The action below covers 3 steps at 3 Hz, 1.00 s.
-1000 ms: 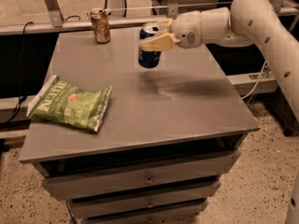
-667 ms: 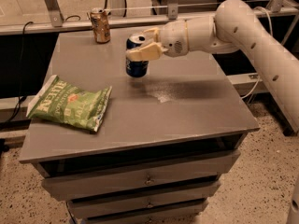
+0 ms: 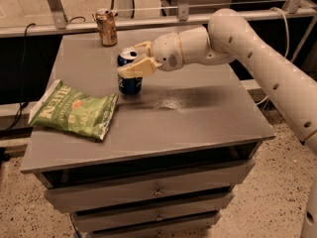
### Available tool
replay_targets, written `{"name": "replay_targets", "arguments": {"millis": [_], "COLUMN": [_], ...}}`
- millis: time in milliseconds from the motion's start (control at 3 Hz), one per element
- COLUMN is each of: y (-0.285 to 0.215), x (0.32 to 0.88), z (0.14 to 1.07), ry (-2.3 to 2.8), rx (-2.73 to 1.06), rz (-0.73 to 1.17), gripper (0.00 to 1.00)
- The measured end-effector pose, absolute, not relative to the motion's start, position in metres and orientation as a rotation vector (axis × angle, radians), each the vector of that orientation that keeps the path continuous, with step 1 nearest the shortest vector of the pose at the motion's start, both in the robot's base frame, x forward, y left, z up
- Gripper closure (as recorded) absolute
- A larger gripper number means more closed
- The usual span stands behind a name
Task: Move pepsi can near green jalapeno chip bag
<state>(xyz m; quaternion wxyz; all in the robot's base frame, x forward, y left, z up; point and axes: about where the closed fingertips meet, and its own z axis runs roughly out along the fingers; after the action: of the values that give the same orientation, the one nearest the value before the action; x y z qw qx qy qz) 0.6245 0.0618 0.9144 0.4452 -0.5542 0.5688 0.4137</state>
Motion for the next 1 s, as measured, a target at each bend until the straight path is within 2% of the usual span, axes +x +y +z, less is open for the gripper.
{"name": "replay_targets", "arguments": {"millis": [1000], "y": [0.0761], "x": [0.6072], "z": [0.9047], "ry": [1.435], "rx": [-1.385], "rz": [1.095], "gripper": [0.12]}}
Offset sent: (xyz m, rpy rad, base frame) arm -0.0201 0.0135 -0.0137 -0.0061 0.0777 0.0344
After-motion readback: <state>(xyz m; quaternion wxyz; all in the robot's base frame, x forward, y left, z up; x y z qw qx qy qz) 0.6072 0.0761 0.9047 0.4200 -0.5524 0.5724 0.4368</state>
